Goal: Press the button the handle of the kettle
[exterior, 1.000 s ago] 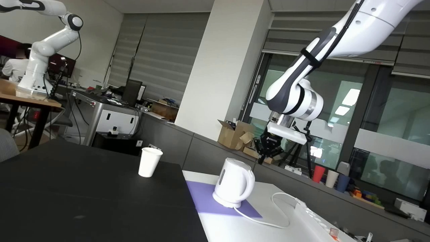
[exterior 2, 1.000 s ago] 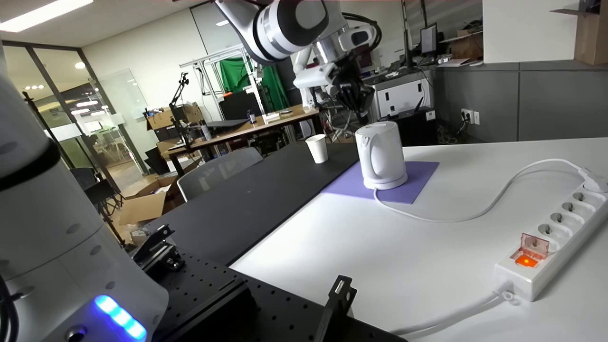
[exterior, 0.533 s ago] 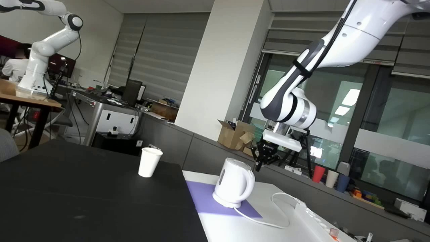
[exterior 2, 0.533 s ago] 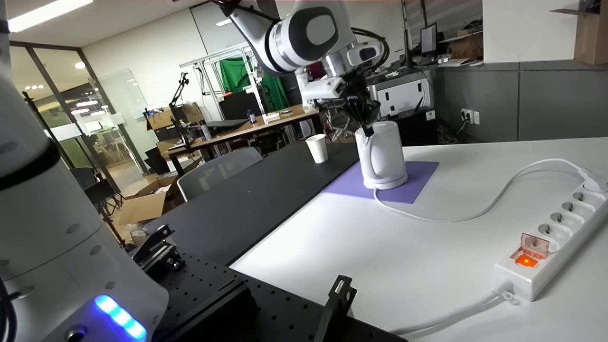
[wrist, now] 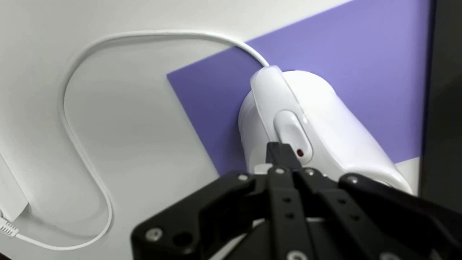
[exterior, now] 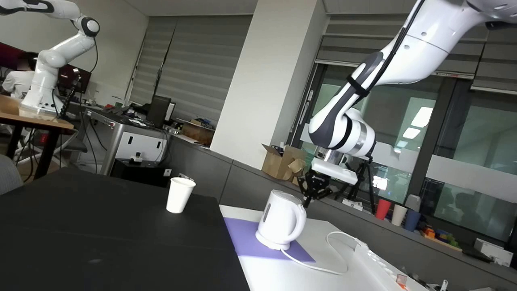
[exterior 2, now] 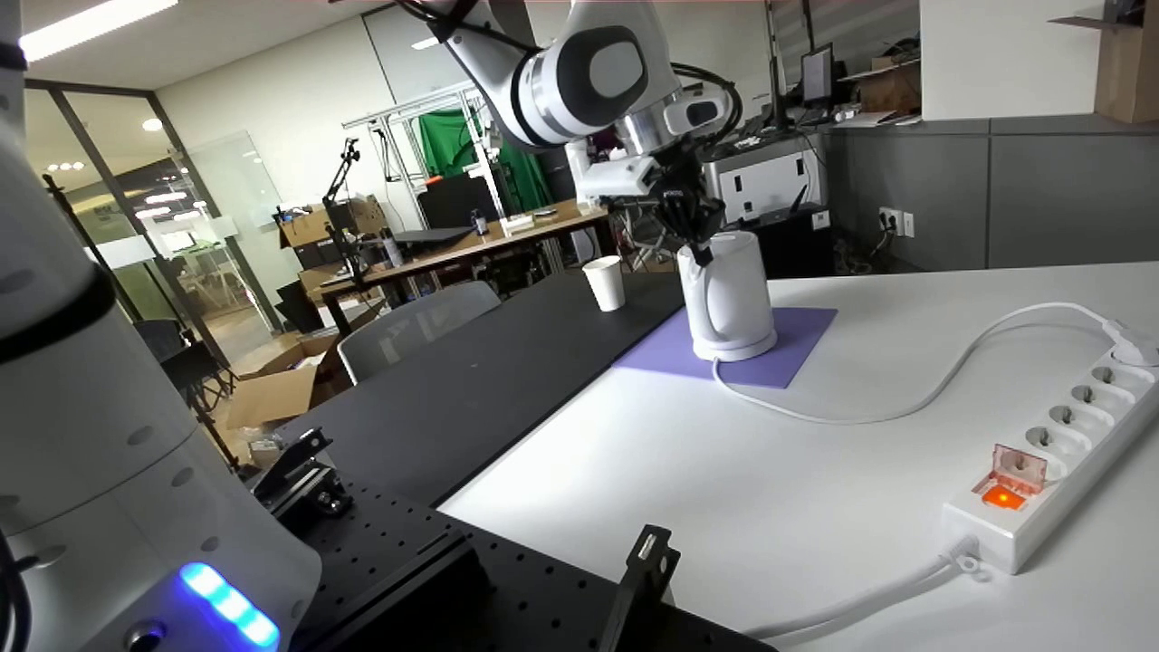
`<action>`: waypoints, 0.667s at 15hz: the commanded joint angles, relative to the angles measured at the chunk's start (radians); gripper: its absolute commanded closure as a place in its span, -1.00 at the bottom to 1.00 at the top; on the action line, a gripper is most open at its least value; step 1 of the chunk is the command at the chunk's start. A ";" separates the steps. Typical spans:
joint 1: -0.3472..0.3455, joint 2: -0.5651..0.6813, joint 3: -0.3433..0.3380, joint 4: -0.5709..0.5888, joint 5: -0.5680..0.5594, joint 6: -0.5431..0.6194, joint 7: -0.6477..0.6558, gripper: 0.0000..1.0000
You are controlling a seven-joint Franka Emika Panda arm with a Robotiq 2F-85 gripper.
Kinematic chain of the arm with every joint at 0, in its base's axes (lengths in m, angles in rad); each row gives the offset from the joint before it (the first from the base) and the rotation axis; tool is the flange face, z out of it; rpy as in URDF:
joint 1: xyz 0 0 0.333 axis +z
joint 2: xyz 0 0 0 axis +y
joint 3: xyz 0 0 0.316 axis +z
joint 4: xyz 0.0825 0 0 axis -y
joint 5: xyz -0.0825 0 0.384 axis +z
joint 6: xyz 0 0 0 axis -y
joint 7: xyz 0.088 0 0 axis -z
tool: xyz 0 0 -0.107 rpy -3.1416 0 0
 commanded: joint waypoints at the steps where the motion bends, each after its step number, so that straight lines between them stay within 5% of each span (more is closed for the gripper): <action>1: 0.022 0.007 -0.014 0.025 0.004 0.001 0.040 1.00; 10: 0.103 0.006 -0.096 0.025 -0.046 -0.025 0.130 1.00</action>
